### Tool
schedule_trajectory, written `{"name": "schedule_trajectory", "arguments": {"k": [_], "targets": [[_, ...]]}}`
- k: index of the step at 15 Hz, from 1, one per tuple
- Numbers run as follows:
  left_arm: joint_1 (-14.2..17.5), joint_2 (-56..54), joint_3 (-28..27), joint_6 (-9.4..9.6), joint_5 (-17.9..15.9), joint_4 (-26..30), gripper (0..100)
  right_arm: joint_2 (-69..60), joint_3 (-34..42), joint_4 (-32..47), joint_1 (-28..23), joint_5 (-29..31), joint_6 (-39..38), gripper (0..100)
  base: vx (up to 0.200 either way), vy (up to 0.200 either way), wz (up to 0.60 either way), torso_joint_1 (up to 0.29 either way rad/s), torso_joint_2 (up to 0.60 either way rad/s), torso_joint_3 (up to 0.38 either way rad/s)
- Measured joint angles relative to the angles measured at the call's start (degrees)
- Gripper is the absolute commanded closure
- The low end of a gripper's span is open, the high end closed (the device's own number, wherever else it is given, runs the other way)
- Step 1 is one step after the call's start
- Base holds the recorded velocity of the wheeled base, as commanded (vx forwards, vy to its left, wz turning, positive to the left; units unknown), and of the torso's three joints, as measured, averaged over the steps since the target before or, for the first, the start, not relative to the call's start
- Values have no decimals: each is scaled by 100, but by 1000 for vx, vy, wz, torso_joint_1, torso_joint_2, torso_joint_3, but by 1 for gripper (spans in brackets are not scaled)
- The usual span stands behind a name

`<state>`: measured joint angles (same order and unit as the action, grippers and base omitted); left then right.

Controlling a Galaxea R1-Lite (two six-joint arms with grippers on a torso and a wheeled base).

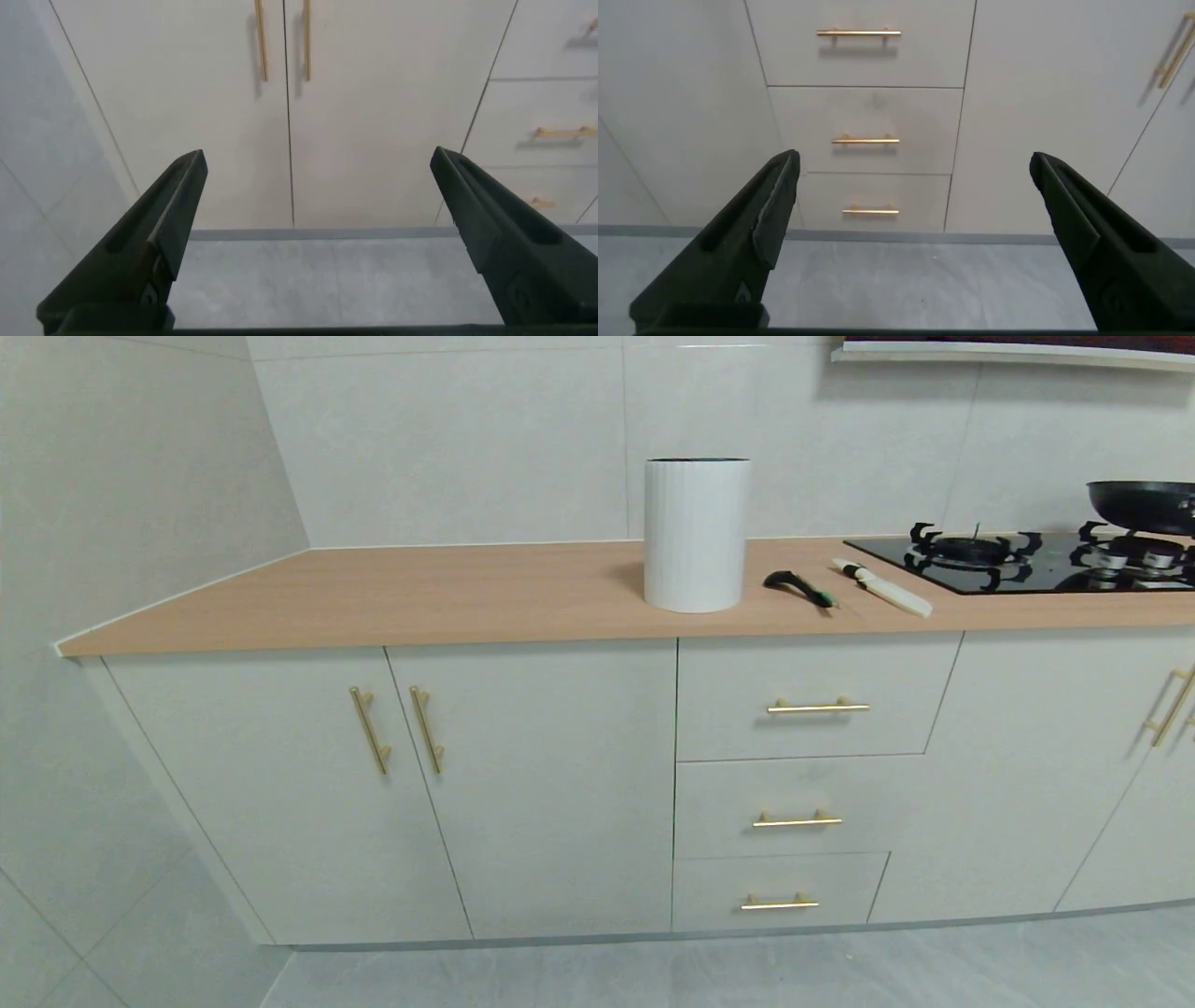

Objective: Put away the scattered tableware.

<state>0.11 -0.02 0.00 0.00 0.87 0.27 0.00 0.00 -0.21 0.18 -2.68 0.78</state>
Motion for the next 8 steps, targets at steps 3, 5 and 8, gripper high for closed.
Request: {"name": "schedule_trajectory", "arguments": {"k": [3,5,8], "targets": [[2,0,0,-5,0,0,0,0,0,2,4,-2,0,0,133,0,0,0,2,-3],[5,0,0,-2,0,-2,0,0,0,0,6,-2,-10,0,0,0,0,0,0,0],[5,0,0,-7,0,-2,0,-2,0,0,4,-2,-10,0,0,0,0,0,0,0]]}}
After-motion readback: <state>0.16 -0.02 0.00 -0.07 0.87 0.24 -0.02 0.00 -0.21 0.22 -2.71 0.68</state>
